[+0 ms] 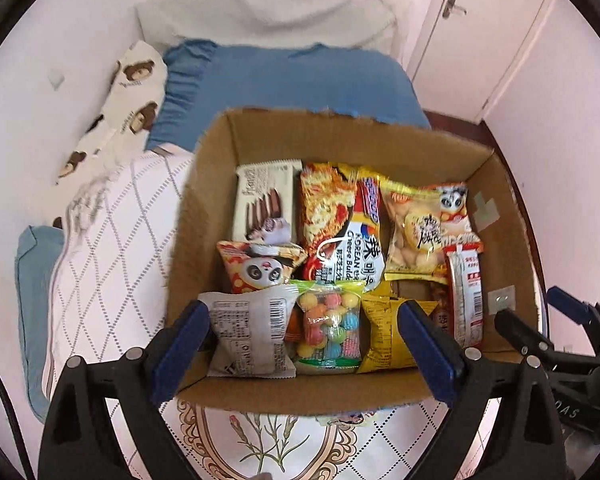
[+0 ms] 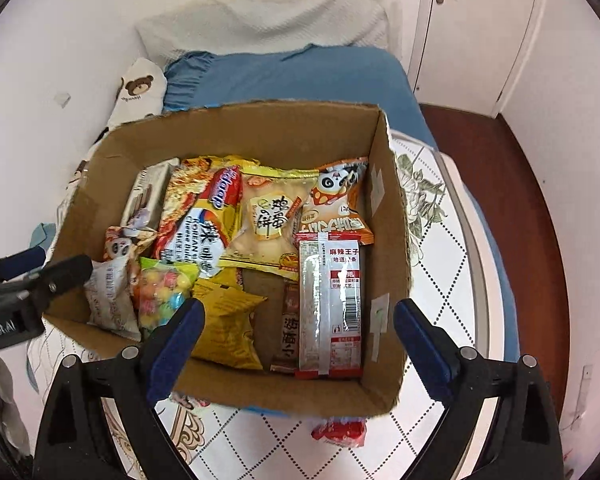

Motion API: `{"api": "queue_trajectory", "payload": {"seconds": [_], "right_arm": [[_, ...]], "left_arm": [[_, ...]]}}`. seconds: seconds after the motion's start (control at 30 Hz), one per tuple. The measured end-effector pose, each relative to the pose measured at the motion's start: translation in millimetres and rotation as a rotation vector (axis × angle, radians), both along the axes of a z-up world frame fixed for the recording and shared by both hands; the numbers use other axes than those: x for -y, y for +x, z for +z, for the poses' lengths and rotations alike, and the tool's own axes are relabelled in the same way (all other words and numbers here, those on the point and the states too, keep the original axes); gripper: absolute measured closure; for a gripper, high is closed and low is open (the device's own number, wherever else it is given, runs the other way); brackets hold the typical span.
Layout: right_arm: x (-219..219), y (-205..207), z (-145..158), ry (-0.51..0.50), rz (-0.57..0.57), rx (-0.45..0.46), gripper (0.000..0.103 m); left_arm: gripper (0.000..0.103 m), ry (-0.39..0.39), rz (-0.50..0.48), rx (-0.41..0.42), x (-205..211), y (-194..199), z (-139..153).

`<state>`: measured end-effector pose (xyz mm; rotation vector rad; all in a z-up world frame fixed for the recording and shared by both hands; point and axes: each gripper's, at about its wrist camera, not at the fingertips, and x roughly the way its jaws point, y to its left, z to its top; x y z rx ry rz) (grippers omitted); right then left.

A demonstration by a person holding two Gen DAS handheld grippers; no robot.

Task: Organize snacks
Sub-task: 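Carry both packs into the box and open both tools to release them, then grasp the small green wrapped snack with left tool while right tool grasps the red triangle candy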

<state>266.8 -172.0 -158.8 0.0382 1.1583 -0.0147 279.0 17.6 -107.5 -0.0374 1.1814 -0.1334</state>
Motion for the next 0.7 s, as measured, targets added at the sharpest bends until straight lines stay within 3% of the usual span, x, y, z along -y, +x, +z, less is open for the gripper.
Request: {"api": "queue_trajectory", "payload": {"seconds": [0.4, 0.7], "right_arm": [[-10, -53, 56, 0.005, 0.016, 0.130, 0.006], [-7, -92, 86, 0.018, 0.021, 0.184, 0.006]], "left_arm": [[0.006, -0.012, 0.002, 0.151, -11, -53, 51], [0.006, 0.000, -0.015, 0.205, -18, -92, 71]]}}
